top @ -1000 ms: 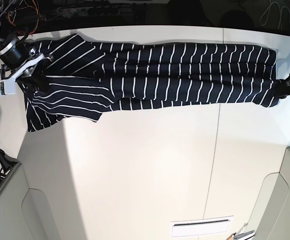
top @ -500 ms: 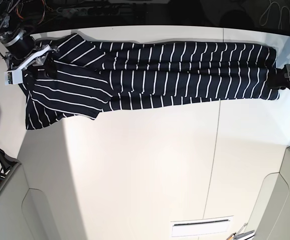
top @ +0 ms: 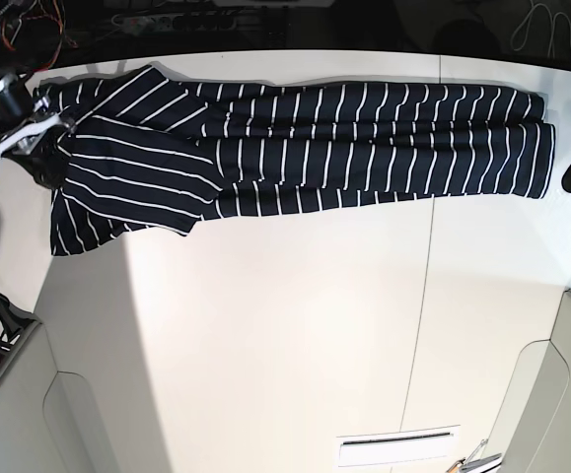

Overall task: Fold the T-shirt properly
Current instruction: 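Press the folded edge down and release both grippers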

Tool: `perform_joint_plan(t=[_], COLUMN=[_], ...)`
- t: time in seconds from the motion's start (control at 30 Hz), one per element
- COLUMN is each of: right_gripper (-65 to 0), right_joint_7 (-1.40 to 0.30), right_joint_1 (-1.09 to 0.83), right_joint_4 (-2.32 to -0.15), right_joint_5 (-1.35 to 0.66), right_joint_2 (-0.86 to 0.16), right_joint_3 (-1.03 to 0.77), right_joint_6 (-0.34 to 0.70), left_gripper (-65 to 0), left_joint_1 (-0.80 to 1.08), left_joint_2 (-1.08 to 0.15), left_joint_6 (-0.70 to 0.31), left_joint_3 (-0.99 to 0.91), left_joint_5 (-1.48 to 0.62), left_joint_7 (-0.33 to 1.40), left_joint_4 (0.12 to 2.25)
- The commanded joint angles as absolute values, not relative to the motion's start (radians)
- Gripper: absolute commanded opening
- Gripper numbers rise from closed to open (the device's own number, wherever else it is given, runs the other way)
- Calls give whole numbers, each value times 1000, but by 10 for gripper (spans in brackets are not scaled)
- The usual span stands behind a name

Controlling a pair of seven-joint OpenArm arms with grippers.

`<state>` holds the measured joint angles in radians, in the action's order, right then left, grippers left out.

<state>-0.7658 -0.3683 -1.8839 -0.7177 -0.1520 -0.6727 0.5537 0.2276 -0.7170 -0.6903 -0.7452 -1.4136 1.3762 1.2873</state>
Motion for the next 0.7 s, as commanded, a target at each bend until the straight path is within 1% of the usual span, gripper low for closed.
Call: perform_joint_plan(t=[0.0, 0.2, 0.43, 0.67], right_gripper=[-650, -650, -650, -650], right_joint_7=[-745, -741, -737, -738], right_joint_1=[-371, -366, -349, -339], right_joint_4=[-1901, -1857, -1729, -1659], right_joint_5=[-733, -733, -735, -772], right_joint_2=[-162, -163, -163, -163], right_joint_3=[-678, -677, -675, -675], right_joint_6=[558, 558, 558, 574], left_gripper=[-198, -193, -193, -193], left_joint_1=[244, 305, 305, 321], left_joint_2=[-745, -718, -653, -646], left_joint_6=[-698, -698, -698, -698], left_joint_3=[-754, -754, -750, -744], left_joint_5=[-1433, -1332, -1290, -1281], left_joint_7=[1349, 1246, 1228, 1219], left_joint_4=[1300, 1300, 1295, 1295])
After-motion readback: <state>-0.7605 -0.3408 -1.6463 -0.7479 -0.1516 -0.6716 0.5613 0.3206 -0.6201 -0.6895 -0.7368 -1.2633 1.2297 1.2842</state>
